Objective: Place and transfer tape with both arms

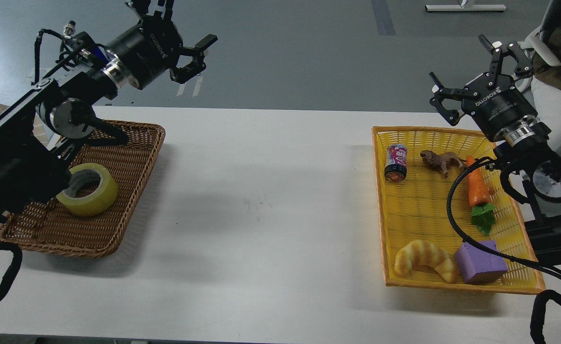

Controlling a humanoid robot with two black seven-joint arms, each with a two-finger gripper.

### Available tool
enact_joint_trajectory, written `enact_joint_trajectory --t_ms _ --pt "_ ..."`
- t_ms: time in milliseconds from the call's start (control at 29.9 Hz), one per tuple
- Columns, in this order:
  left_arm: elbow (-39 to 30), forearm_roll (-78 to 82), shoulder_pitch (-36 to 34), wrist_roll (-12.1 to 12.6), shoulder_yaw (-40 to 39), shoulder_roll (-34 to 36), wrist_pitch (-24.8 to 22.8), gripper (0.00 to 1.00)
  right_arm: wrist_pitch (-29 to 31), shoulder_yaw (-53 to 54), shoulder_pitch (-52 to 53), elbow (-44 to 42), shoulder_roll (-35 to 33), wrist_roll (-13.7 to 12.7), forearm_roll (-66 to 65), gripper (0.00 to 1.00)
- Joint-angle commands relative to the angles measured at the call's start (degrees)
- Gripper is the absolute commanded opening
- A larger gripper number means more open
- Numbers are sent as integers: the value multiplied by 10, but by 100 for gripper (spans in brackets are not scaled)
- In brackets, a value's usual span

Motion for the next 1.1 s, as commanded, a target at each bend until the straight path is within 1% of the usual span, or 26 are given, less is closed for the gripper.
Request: enact_joint_trajectory --t_ms 0,134,301,535,769,1069 --pt "0 0 22 0 -37 -37 0 98 0 -14 17 -11 0 0 -13 99" --pt "0 -3 45 0 -83 -79 0 98 0 -16 31 -26 1 0 -29 99" --pt "0 -9 55 5 -89 -97 0 98 0 -17 32 -28 3 1 -31 99" --pt "-5 -8 67 5 -89 -98 0 98 0 -21 32 -24 6 1 -32 99" --pt "-9 -8 71 8 -86 -106 0 98 0 -81 49 -4 6 1 -35 99" --pt "1 -5 72 6 -82 -103 0 98 0 -81 57 -9 20 5 -35 99"
